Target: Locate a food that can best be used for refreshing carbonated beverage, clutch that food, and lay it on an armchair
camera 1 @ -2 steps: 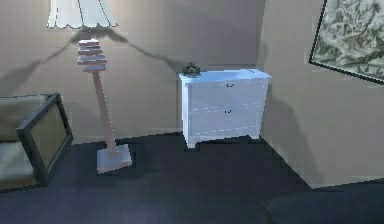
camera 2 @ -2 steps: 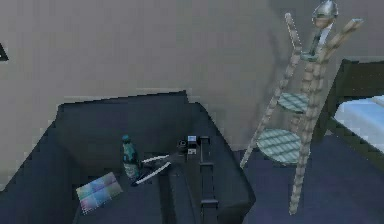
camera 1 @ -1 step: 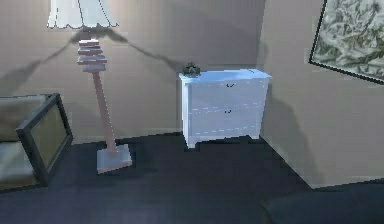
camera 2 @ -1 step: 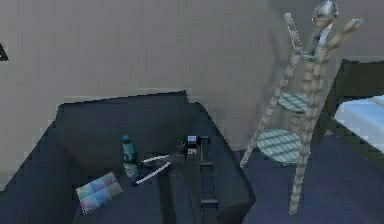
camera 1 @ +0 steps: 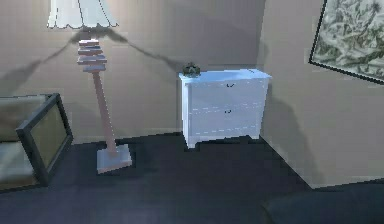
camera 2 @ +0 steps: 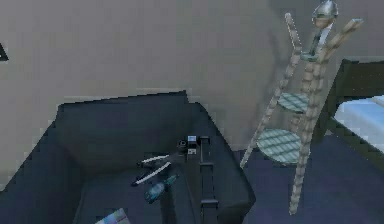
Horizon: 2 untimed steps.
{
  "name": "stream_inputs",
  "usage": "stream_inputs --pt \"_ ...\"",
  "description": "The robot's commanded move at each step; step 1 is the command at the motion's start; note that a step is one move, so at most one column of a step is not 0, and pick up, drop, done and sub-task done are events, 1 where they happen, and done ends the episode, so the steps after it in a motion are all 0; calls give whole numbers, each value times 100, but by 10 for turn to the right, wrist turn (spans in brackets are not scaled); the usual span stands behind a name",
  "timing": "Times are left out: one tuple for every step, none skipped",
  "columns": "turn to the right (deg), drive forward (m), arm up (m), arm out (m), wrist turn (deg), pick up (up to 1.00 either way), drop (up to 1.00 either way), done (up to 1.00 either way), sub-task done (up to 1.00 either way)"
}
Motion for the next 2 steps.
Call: stream_inputs --pt "0 0 10 0 0 0 0 0 0" --pt "0 0 0 -8 0 0 0 0 0"
